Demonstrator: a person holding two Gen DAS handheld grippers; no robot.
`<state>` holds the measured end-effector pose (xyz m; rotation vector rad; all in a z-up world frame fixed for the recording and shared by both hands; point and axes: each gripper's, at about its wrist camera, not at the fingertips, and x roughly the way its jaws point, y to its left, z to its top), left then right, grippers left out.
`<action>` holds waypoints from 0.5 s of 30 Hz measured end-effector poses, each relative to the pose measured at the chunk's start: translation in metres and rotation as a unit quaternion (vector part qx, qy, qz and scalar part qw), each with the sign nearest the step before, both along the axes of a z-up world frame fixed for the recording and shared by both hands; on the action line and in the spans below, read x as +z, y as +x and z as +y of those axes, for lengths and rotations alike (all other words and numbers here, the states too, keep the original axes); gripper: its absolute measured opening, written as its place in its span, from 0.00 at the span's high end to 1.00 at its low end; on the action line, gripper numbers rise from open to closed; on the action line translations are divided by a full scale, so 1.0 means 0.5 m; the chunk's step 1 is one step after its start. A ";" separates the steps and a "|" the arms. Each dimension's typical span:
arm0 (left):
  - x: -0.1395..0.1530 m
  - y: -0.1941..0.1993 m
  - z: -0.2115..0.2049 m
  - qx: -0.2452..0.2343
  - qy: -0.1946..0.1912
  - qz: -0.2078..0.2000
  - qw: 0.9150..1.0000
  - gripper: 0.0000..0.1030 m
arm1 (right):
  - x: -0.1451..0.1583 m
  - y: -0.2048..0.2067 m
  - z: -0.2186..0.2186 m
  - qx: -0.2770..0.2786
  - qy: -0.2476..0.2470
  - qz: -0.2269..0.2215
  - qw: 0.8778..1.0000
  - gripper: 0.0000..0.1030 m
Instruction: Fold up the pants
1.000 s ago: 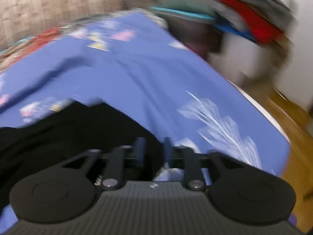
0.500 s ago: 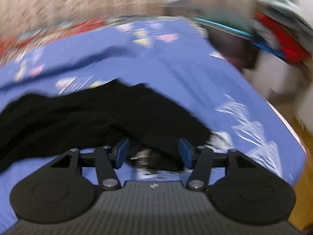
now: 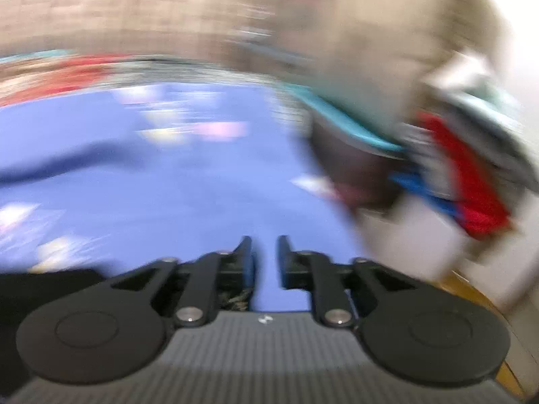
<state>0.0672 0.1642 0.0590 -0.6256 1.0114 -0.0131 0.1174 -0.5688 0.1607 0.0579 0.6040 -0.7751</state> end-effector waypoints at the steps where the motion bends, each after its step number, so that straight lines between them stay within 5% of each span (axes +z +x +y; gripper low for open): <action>1: 0.003 -0.003 -0.001 -0.001 0.000 -0.003 1.000 0.88 | 0.001 -0.020 -0.016 0.004 0.040 -0.029 0.999 0.74; 4: -0.001 -0.006 0.000 -0.005 0.002 0.000 1.000 0.88 | -0.026 -0.117 -0.017 0.040 0.134 -0.113 0.984 0.60; 9: -0.012 0.019 0.002 -0.008 0.001 0.031 0.999 0.88 | -0.100 -0.169 0.023 0.061 0.153 -0.093 0.982 0.57; 13: 0.010 0.042 0.009 -0.011 -0.013 0.011 1.000 0.88 | -0.118 -0.140 0.023 0.059 0.147 -0.076 0.984 0.56; 15: 0.020 0.049 0.010 -0.008 -0.017 0.004 1.000 0.88 | -0.132 -0.123 0.006 0.039 0.130 -0.067 0.988 0.44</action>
